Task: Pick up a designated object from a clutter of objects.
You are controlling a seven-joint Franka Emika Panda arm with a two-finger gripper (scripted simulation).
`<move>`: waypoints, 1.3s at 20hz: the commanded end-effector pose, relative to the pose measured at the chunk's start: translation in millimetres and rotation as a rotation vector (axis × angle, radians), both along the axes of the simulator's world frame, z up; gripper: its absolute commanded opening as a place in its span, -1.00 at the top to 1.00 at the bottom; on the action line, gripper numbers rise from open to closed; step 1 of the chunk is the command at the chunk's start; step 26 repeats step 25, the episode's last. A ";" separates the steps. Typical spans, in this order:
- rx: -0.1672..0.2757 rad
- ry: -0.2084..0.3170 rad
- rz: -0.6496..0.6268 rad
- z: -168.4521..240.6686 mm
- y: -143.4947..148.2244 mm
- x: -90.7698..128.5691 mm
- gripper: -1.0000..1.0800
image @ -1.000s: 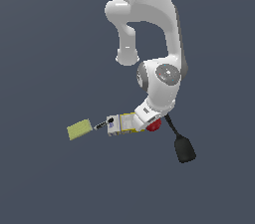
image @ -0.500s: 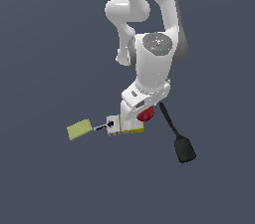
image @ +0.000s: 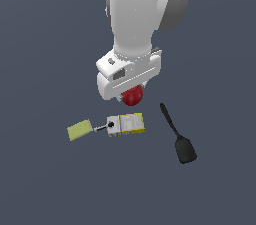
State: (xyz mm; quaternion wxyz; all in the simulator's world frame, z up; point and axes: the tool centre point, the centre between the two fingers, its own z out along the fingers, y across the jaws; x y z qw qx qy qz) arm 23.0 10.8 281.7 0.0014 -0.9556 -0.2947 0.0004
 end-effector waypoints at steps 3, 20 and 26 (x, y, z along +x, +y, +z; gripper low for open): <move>0.001 -0.002 0.001 50.1 -24.7 -0.8 1.00; -0.002 -0.002 0.000 157.2 -80.1 3.1 1.00; -0.002 -0.002 0.000 160.8 -82.1 4.2 1.00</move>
